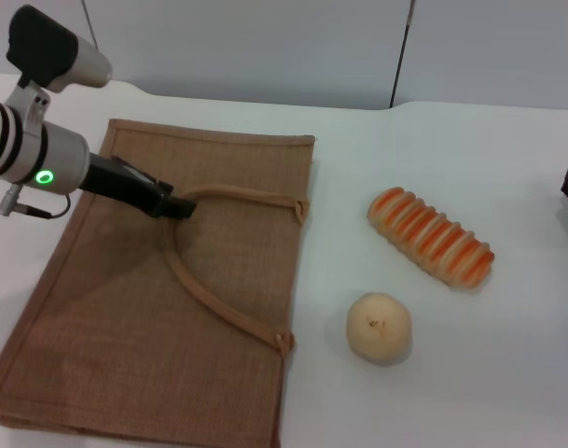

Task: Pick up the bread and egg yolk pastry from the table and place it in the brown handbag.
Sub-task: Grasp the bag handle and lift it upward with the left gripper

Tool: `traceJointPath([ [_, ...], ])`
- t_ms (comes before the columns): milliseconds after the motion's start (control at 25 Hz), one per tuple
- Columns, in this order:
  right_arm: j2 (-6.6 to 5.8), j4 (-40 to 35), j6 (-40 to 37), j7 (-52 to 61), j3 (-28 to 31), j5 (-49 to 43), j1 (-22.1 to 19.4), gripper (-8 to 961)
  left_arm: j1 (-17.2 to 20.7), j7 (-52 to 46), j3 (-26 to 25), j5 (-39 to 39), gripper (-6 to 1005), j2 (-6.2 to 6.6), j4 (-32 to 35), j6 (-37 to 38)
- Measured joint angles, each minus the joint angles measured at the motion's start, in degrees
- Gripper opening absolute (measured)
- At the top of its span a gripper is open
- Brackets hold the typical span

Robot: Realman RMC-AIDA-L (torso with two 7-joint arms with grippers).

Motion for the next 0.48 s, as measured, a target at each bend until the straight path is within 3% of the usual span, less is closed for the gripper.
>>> traceJointPath([
  [240, -0.05, 0.0, -0.5, 0.0, 0.0, -0.1, 0.1, 788, -0.1, 0.0, 0.0, 0.0, 538, 0.31, -2.4, 1.4],
  [480, -0.08, -0.1, -0.5, 0.0, -0.1, -0.1, 0.2, 788, -0.1, -0.3, 0.1, -0.1, 444, 0.07, -2.8, 2.6],
])
